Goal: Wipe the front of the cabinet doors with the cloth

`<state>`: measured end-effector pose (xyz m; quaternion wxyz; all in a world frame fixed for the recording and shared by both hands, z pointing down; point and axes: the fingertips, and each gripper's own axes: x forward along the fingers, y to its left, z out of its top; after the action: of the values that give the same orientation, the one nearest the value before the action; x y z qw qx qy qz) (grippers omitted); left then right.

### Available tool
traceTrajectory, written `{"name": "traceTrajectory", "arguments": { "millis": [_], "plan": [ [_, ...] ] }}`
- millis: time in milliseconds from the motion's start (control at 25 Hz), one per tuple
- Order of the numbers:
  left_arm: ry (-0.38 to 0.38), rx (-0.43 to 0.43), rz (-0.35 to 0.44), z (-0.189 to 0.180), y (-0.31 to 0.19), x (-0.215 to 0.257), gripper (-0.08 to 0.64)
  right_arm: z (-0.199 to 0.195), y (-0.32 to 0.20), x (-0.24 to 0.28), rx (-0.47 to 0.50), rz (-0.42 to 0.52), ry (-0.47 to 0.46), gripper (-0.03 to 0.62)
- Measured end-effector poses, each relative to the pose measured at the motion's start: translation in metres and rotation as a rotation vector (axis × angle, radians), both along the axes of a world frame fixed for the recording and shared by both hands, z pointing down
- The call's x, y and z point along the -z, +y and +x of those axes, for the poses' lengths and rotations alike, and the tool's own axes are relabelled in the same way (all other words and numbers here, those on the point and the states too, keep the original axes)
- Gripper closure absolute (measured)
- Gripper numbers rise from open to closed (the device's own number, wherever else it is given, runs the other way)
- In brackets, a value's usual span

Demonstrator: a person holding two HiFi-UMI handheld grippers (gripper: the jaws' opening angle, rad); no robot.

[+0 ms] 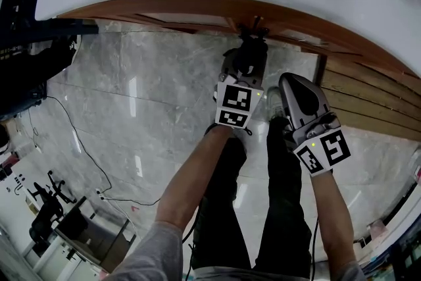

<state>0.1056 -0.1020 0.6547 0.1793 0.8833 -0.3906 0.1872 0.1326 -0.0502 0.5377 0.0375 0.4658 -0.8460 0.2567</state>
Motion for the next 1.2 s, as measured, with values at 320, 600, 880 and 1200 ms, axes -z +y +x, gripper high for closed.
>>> {"name": "traceTrajectory", "arguments": {
  "millis": [320,600,880,1200],
  "plan": [
    [0.022,0.018,0.012,-0.014,0.024,0.046,0.463,0.002,0.001,0.023,-0.002,0.006,0.003,0.583],
    [0.070,0.047,0.056,-0.024,0.040,0.128,0.463,-0.007,0.006,0.066,0.013,0.019,0.012,0.583],
    [0.116,0.069,0.154,-0.022,0.035,0.232,0.463,-0.012,-0.005,0.140,0.052,0.092,0.028,0.583],
    [0.152,0.136,0.222,-0.031,0.031,0.344,0.463,-0.010,-0.017,0.242,0.068,0.180,0.012,0.583]
  ]
}}
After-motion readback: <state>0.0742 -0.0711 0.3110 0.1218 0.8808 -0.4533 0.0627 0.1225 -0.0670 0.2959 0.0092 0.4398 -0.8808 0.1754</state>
